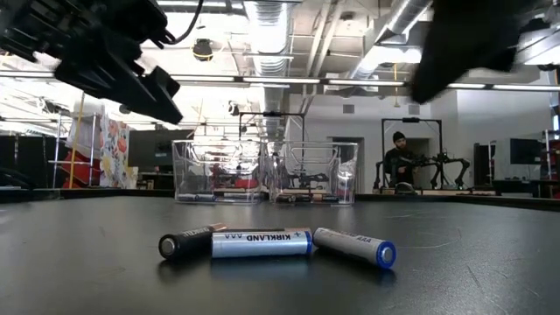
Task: Sort batteries
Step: Put the white battery into the left transparent bin
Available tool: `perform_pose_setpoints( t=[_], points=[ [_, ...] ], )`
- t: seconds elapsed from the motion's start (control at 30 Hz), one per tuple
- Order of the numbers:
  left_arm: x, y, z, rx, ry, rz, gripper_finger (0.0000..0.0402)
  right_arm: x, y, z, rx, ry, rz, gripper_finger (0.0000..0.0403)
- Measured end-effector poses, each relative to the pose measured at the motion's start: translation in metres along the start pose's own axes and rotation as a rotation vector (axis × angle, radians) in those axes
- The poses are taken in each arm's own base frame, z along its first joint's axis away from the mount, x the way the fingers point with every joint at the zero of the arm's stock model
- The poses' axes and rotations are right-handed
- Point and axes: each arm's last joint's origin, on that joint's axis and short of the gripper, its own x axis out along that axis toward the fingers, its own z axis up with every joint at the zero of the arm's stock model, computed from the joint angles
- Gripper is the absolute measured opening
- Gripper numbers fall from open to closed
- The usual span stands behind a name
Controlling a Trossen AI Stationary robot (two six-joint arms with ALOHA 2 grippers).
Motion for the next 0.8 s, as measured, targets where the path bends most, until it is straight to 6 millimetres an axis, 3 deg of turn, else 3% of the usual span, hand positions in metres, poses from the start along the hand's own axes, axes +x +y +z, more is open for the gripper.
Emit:
perform_pose_setpoints(
  t=[0.2, 0.47, 0.63, 0.8],
  points=[
    [-0.001, -0.008, -0.001, 0.009, 0.005, -0.027, 0.0194, 0.008, 0.023, -0.050, 0.169, 0.002, 0.052, 0.0002],
    [-0.001, -0.014, -0.002, -0.015, 0.011, -0.048, 0.0194, 0.040, 0.038, -0.088, 0.151, -0.003, 0.054, 0.0015],
    [-0.002, -0.020, -0.003, -0.006, 0.017, -0.086, 0.0194, 0.058, 0.045, -0.096, 0.172, -0.013, 0.111, 0.0052],
    [-0.003, -0.024, -0.004, -0.006, 0.021, -0.110, 0.0194, 0.058, 0.048, -0.088, 0.136, -0.092, 0.139, 0.0097]
  ],
)
